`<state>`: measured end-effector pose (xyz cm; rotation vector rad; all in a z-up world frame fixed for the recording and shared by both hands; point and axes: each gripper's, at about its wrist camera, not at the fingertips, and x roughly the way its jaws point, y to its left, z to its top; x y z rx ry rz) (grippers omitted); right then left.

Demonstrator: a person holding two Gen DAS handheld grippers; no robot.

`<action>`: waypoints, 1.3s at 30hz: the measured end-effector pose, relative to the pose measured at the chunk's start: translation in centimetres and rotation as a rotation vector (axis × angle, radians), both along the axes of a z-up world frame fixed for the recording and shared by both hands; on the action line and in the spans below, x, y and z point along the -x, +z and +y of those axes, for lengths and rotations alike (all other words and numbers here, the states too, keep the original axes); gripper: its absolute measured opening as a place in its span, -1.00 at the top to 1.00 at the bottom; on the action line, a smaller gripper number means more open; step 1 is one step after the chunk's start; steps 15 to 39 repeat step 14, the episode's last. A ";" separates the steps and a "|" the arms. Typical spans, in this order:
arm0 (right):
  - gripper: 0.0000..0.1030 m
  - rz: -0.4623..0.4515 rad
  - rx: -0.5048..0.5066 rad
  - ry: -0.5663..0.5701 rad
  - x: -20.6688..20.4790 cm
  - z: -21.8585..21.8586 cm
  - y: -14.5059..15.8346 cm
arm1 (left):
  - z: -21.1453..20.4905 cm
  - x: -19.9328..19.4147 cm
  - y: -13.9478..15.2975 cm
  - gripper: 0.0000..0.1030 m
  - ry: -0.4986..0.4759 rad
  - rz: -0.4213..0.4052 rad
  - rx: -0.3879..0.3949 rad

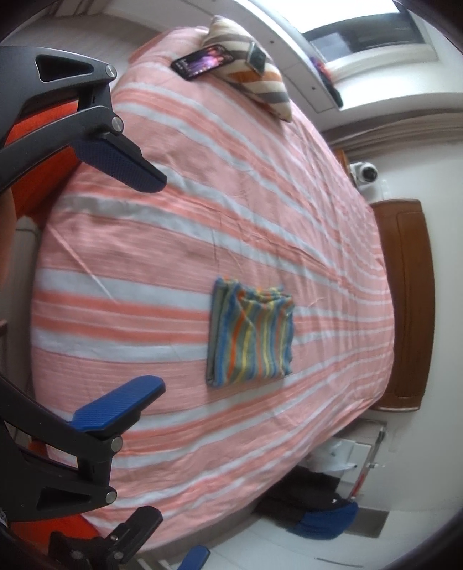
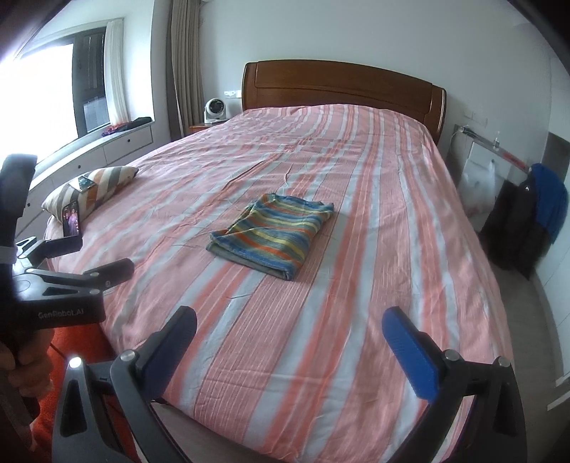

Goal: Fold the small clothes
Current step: 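Open the left tool, set the sweater down and withdraw both tools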

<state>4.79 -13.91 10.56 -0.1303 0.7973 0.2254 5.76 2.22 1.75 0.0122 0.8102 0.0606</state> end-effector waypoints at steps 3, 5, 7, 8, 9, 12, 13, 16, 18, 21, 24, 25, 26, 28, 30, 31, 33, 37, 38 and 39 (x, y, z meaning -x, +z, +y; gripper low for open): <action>-0.99 0.009 0.015 -0.010 -0.2 0.1 -0.6 | 0.0 0.0 -0.2 -0.99 -0.005 -0.003 -0.007; -0.99 0.019 0.017 -0.017 -0.3 0.1 -1.0 | 0.1 0.1 -0.3 -0.99 -0.010 -0.007 0.005; -0.99 0.026 0.010 -0.023 -0.4 -0.1 -1.1 | 0.0 0.1 -0.3 -0.99 -0.022 -0.009 0.025; -0.99 0.026 0.008 -0.024 -0.4 -0.1 -1.2 | 0.1 0.2 -0.3 -0.99 -0.026 -0.010 0.032; -0.99 0.025 0.007 -0.024 -0.4 -0.1 -1.1 | 0.0 0.2 -0.3 -0.99 -0.035 -0.010 0.044; -0.99 0.022 0.002 -0.021 -0.4 0.0 -1.1 | -0.3 0.4 -0.1 -0.99 -0.037 -0.025 0.040; -0.99 0.021 -0.001 -0.020 -0.4 0.1 -1.1 | -0.4 0.5 0.1 -0.99 -0.036 -0.036 0.032; -0.99 0.019 -0.005 -0.019 -0.4 0.1 -1.0 | -0.5 0.6 0.2 -0.99 -0.034 -0.043 0.024; -0.99 0.019 -0.005 -0.019 -0.4 0.1 -1.0 | -0.5 0.6 0.2 -0.99 -0.034 -0.043 0.024; -0.99 0.019 -0.005 -0.019 -0.4 0.1 -1.0 | -0.5 0.6 0.2 -0.99 -0.034 -0.043 0.024; -0.99 0.019 -0.005 -0.019 -0.4 0.1 -1.0 | -0.5 0.6 0.2 -0.99 -0.034 -0.043 0.024; -0.99 0.019 -0.005 -0.019 -0.4 0.1 -1.0 | -0.5 0.6 0.2 -0.99 -0.034 -0.043 0.024; -0.99 0.019 -0.005 -0.019 -0.4 0.1 -1.0 | -0.5 0.6 0.2 -0.99 -0.034 -0.043 0.024; -0.99 0.019 -0.005 -0.019 -0.4 0.1 -1.0 | -0.5 0.6 0.2 -0.99 -0.034 -0.043 0.024; -0.99 0.019 -0.005 -0.019 -0.4 0.1 -1.0 | -0.5 0.6 0.2 -0.99 -0.034 -0.043 0.024; -0.99 0.019 -0.005 -0.019 -0.4 0.1 -1.0 | -0.5 0.6 0.2 -0.99 -0.034 -0.043 0.024; -0.99 0.019 -0.005 -0.019 -0.4 0.1 -1.0 | -0.5 0.6 0.2 -0.99 -0.034 -0.043 0.024; -0.99 0.019 -0.005 -0.019 -0.4 0.1 -1.0 | -0.5 0.6 0.2 -0.99 -0.034 -0.043 0.024; -0.99 0.019 -0.005 -0.019 -0.4 0.1 -1.0 | -0.5 0.6 0.2 -0.99 -0.034 -0.043 0.024; -0.99 0.019 -0.005 -0.019 -0.4 0.1 -1.0 | -0.5 0.6 0.2 -0.99 -0.034 -0.043 0.024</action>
